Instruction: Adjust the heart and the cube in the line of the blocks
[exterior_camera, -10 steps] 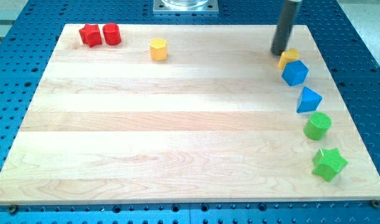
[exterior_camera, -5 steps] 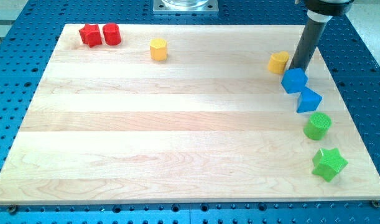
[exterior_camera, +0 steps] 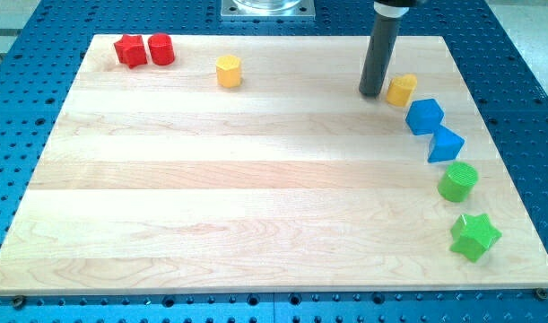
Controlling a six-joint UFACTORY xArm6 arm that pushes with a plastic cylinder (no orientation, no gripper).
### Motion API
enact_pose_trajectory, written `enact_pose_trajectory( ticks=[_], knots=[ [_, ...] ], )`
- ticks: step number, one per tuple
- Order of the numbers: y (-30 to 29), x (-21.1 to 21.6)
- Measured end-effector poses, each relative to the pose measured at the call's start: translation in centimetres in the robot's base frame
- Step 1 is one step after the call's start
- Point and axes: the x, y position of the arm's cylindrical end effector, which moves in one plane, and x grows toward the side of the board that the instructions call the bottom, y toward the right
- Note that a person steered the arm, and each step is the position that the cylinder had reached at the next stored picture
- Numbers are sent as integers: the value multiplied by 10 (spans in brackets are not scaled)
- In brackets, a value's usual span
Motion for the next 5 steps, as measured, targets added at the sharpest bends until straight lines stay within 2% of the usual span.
enact_pose_trajectory(
  ticks=[1,2,3,4,5],
  knots=[
    [24,3],
    [4,1],
    [-97,27],
    [-226,-1],
    [-328,-26]
  ],
)
